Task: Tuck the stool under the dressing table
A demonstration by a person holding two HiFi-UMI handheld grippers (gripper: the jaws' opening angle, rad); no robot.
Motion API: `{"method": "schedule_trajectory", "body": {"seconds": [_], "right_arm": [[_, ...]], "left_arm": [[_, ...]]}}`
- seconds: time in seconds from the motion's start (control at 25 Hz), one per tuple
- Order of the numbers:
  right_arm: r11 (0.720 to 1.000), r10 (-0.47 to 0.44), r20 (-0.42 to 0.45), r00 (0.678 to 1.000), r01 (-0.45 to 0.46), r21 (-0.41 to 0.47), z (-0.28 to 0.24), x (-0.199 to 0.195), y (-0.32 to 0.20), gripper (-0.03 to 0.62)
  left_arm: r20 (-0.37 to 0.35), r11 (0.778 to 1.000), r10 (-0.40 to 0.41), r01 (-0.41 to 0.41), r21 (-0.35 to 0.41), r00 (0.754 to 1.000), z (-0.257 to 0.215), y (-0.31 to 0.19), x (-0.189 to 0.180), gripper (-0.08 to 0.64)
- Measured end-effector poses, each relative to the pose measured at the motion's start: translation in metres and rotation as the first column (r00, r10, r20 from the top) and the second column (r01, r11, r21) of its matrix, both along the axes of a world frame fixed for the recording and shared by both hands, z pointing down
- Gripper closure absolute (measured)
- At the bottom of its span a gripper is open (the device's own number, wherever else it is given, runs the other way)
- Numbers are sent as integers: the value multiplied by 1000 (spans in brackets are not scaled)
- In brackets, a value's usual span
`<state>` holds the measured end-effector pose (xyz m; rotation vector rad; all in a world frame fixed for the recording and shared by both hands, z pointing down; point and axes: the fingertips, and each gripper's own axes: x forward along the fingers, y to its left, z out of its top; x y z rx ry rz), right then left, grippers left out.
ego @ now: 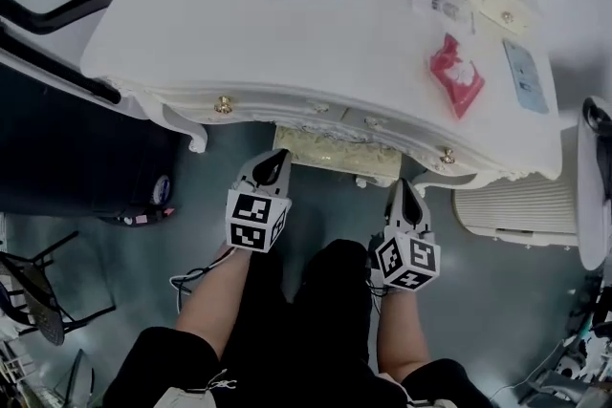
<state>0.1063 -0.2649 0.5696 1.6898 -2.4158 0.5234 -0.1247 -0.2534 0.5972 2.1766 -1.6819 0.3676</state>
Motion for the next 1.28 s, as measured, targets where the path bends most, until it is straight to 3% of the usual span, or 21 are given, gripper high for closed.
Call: {"method": "schedule_trajectory", "body": {"seconds": [0.16, 0.4, 0.56, 0.76, 1.28], "right_arm": [[999, -32, -16, 999, 33, 18, -119, -21, 3, 584], [995, -51, 29, 998, 49, 82, -292, -38, 13, 584], [987, -41, 49, 998, 33, 157, -384, -45, 15, 584], [982, -53, 75, 996, 39, 184, -447, -51, 25, 584], [969, -81, 95, 992, 56, 239, -491, -53, 49, 584]], "left_arm": [[-42, 999, 34, -34, -3, 999, -119, 9, 20, 555], [-28, 994, 45, -42, 102, 999, -326, 16, 35, 555], [-15, 988, 39, -36, 150, 999, -413, 18, 33, 555], [11, 989, 16, -17, 150, 1000, -460, 29, 35, 555], [6, 976, 22, -22, 216, 1000, -510, 51, 52, 555]]}}
